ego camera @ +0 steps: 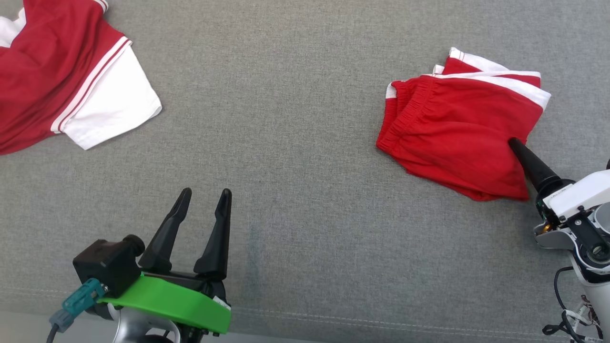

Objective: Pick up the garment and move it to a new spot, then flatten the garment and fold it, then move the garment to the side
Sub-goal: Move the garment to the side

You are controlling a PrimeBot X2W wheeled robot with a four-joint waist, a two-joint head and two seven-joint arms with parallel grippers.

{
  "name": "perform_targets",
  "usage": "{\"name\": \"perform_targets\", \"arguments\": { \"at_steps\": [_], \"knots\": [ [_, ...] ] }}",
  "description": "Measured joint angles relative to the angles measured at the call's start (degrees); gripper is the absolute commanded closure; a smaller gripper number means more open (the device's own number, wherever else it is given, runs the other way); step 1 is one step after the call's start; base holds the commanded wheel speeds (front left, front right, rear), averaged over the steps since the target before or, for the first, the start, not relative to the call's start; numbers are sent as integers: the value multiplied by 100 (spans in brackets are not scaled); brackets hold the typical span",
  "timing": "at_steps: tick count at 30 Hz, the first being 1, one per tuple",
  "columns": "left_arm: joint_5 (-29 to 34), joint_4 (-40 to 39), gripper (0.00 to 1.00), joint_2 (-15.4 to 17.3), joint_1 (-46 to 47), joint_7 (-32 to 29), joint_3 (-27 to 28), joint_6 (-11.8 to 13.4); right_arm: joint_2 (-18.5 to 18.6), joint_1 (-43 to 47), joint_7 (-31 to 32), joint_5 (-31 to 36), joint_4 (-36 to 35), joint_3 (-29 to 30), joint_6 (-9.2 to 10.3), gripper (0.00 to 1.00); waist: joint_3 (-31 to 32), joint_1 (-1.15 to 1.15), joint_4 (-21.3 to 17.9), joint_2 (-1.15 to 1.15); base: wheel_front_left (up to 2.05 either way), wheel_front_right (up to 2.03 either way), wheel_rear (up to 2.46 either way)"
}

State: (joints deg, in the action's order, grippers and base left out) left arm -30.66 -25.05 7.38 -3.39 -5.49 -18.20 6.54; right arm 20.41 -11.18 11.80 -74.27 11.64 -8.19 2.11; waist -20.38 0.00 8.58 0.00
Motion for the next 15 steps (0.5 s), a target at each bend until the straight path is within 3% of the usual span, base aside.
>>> {"name": "perform_targets", "arguments": {
  "at_steps": [15],
  "knots": [
    [-40,7,0,-103,236,57,-125,-58,287,-68,205,-33,-70,185,257,0,-246,0,311,0,0,0,0]
  ]
}}
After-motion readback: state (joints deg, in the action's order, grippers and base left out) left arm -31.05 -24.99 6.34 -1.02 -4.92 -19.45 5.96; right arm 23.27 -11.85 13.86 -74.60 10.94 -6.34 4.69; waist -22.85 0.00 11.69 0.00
